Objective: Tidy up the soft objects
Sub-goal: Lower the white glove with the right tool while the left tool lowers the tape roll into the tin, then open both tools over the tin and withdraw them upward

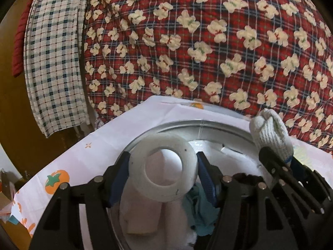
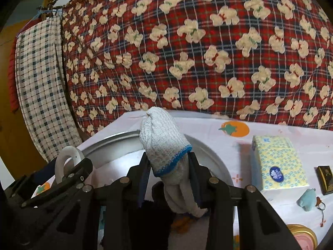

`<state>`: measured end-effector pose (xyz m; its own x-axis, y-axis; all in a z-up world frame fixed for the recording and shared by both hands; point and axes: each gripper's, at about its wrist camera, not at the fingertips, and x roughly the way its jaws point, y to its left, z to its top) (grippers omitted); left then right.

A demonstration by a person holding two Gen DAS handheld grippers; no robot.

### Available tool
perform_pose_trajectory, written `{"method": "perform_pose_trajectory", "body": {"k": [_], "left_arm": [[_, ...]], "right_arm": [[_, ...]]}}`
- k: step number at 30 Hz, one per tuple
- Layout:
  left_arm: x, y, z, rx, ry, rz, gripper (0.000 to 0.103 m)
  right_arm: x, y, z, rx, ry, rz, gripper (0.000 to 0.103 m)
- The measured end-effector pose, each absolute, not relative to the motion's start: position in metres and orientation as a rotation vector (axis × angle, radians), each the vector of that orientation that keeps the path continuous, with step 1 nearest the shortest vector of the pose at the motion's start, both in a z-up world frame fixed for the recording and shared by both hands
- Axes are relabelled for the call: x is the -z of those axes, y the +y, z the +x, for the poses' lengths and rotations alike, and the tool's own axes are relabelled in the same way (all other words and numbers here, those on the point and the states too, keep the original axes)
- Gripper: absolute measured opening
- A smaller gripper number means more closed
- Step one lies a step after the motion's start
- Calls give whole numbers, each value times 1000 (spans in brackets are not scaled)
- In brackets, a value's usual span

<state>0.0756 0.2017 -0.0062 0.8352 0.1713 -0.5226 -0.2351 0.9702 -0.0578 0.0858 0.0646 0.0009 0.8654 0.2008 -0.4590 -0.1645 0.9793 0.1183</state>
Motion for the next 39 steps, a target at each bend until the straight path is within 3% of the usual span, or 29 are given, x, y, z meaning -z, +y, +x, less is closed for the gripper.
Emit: {"method": "perform_pose_trajectory", "body": {"k": [13, 16, 23, 28, 31, 33, 39], "left_arm": [[8, 200, 81, -267, 581, -106, 65], [8, 200, 81, -277, 583, -106, 73], [4, 211, 71, -315, 533, -201, 101], [2, 213, 67, -308, 532, -192, 102], [-6, 211, 59, -298, 476, -161, 102], [-12, 209, 55, -297, 444, -134, 102], [-20, 220, 38, -369, 349, -172, 103]], "right_arm": [[3, 63, 95, -251, 533, 75, 44], [3, 62, 93, -242, 519, 68, 46], [-1, 38, 89, -202, 469, 166, 73], [-2, 33, 91, -248, 489, 221, 75], [-5, 24, 86, -363, 468, 321, 75], [-8, 21, 82, -416, 442, 373, 81], [-17, 8, 71, -419, 370, 445, 82]]}}
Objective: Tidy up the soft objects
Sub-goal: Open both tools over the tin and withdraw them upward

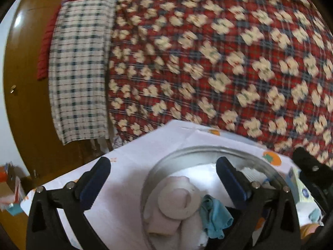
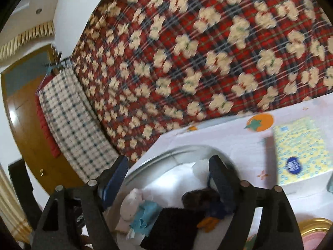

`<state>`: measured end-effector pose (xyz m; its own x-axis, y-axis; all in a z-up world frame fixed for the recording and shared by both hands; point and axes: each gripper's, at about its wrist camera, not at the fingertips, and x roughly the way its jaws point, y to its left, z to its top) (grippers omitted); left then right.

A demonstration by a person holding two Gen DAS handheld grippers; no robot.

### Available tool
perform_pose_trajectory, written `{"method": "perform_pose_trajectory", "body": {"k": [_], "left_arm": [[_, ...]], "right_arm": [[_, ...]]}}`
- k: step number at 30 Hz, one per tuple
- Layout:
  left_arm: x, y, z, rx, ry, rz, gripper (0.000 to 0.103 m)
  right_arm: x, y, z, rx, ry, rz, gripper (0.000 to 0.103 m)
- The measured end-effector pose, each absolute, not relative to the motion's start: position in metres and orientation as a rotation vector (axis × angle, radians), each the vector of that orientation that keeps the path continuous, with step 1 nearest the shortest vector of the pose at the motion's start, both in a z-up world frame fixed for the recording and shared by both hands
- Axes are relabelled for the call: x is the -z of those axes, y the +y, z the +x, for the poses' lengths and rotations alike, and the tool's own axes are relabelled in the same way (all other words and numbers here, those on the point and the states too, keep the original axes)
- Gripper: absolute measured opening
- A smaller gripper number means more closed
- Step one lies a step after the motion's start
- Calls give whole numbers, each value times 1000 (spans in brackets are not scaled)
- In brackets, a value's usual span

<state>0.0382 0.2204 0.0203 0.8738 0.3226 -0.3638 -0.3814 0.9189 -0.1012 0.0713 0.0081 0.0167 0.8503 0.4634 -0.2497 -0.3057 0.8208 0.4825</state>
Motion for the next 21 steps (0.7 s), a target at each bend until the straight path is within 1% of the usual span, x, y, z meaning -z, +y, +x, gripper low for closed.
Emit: {"method": "perform_pose_trajectory", "body": {"k": [5, 8, 16, 21], "left_arm": [[-14, 222, 21, -422, 289, -198, 103], [-5, 215, 23, -396, 319, -202, 103], [9, 197, 17, -370, 340, -178, 103], [8, 193, 9, -377, 313, -175, 102]], "right_arm": [[-27, 1, 48, -261, 234, 396, 82], [-27, 7, 40, -165, 200, 321, 82], [-17, 21, 33, -130, 199, 184, 82], [-11, 25, 24, -123, 206, 113, 82]]}}
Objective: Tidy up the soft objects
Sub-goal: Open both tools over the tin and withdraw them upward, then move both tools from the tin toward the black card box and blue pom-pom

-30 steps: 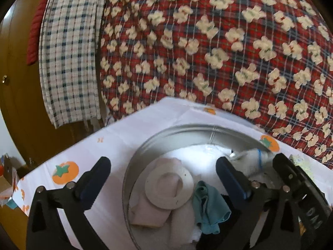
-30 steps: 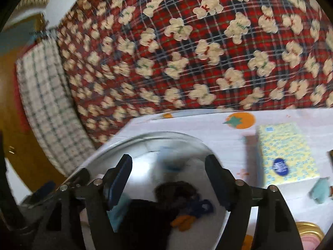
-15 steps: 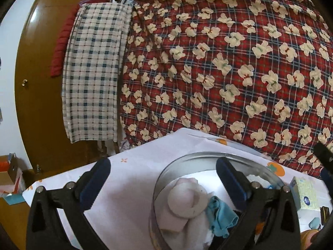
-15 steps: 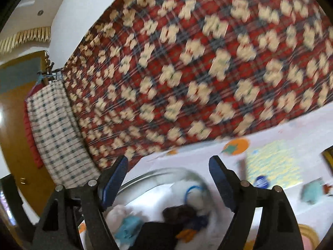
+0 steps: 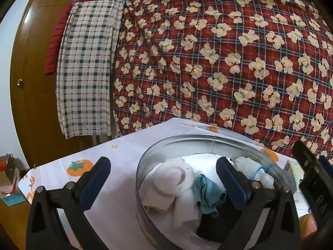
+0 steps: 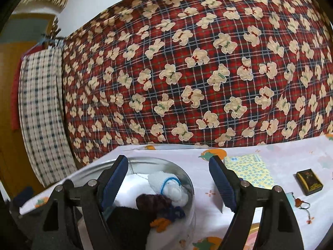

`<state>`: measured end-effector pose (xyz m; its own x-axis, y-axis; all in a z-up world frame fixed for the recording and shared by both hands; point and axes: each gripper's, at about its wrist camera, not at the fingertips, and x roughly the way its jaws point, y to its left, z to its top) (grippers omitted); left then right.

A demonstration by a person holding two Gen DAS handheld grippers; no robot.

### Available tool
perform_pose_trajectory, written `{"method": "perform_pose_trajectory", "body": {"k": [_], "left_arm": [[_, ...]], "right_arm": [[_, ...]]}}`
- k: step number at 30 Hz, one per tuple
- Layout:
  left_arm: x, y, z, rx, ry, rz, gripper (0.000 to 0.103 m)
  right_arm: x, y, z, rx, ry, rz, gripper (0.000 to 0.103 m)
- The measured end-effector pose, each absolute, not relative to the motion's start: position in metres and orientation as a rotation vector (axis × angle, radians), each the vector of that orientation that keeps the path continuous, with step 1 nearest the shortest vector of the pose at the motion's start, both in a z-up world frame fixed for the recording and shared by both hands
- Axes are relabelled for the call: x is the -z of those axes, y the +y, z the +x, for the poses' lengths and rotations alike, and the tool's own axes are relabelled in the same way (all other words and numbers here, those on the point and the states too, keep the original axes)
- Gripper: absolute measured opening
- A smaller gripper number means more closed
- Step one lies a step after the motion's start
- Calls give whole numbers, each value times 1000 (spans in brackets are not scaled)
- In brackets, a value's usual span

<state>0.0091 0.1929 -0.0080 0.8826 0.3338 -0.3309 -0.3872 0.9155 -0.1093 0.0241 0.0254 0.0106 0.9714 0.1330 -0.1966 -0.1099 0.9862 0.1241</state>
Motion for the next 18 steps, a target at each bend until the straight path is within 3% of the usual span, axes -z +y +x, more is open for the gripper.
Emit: {"method": "perform_pose_trajectory", "body": {"k": [18], "left_arm": [[8, 162, -12, -313, 333, -139, 102]], "right_arm": [[-6, 1, -12, -83, 218, 32, 82]]}}
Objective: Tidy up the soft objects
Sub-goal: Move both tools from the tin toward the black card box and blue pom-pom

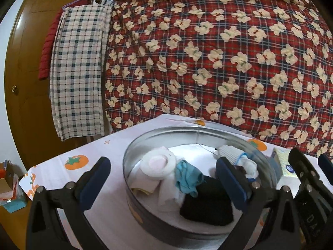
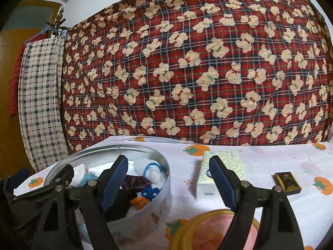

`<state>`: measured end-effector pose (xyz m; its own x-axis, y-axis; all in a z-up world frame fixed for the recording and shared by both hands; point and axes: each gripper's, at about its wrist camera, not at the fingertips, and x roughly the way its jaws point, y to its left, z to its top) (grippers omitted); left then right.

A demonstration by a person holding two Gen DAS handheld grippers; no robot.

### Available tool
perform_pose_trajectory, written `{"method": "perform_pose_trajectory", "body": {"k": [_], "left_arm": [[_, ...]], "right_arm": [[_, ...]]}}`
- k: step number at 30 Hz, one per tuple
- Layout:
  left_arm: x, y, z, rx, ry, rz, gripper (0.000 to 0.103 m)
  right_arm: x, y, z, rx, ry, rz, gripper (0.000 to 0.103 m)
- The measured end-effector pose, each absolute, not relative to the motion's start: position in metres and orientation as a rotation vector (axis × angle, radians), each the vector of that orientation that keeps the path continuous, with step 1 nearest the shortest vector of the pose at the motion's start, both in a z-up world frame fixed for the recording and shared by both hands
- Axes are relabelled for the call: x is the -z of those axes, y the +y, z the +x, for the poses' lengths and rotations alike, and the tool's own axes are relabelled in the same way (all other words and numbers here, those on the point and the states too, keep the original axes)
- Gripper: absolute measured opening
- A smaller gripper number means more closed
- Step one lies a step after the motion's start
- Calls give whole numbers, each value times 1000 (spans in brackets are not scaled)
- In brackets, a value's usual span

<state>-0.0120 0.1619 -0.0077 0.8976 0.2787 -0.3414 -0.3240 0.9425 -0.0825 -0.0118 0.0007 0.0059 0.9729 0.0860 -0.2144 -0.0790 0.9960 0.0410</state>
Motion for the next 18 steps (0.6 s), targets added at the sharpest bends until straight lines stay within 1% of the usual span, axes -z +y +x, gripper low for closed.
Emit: {"method": "perform_pose_trajectory", "body": {"k": [18], "left_arm": [[6, 92, -30, -156, 347, -110, 102]], "right_arm": [[-9, -78, -41, 60, 203, 75, 82]]}}
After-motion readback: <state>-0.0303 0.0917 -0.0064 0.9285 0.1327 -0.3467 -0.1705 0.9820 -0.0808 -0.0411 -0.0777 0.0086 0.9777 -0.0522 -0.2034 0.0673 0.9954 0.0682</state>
